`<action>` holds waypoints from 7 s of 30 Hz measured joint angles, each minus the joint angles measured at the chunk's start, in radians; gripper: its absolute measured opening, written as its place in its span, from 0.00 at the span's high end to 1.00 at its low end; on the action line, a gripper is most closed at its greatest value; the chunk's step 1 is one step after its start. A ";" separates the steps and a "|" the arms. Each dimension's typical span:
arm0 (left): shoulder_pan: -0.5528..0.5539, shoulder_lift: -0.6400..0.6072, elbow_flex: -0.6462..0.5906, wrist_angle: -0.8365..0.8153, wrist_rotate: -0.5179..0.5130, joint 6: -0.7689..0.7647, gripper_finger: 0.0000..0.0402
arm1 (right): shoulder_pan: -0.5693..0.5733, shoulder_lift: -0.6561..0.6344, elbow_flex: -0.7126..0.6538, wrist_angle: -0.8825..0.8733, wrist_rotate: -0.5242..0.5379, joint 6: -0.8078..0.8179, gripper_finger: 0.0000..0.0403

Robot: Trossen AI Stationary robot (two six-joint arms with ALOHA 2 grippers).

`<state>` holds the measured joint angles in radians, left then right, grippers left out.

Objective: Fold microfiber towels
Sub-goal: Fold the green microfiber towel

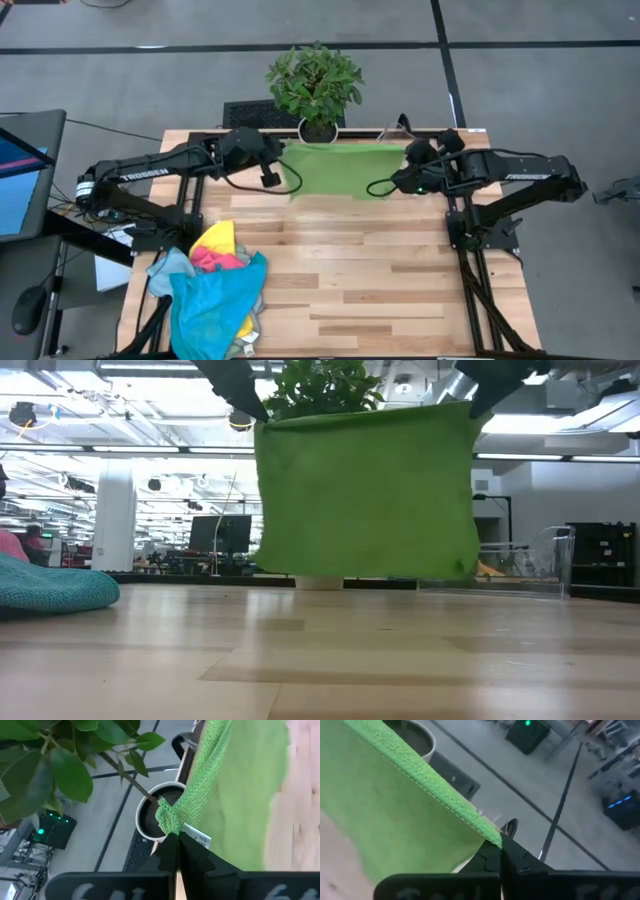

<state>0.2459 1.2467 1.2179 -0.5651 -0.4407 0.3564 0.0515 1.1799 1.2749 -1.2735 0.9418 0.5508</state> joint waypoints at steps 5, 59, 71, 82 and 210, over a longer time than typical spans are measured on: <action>-0.042 -0.004 -0.016 -0.042 0.061 -0.060 1.00 | 0.089 -0.002 -0.003 -0.008 -0.027 0.081 0.97; -0.195 -0.013 -0.093 -0.236 0.216 0.002 1.00 | 0.413 0.076 -0.204 0.120 -0.081 0.409 0.97; -0.541 -0.013 -0.297 0.060 0.221 -0.375 1.00 | 0.683 0.234 -0.211 0.123 -0.214 0.686 0.97; -0.687 0.063 -0.403 0.201 0.381 -0.422 0.83 | 0.754 0.331 -0.212 0.188 -0.280 0.796 0.96; -0.312 0.014 -0.069 -0.127 0.041 -0.123 1.00 | 0.312 -0.125 -0.155 -0.030 -0.077 0.322 0.96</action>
<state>-0.0664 1.2605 1.1492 -0.6924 -0.3999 0.2336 0.3632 1.0551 1.1198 -1.3037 0.8646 0.8730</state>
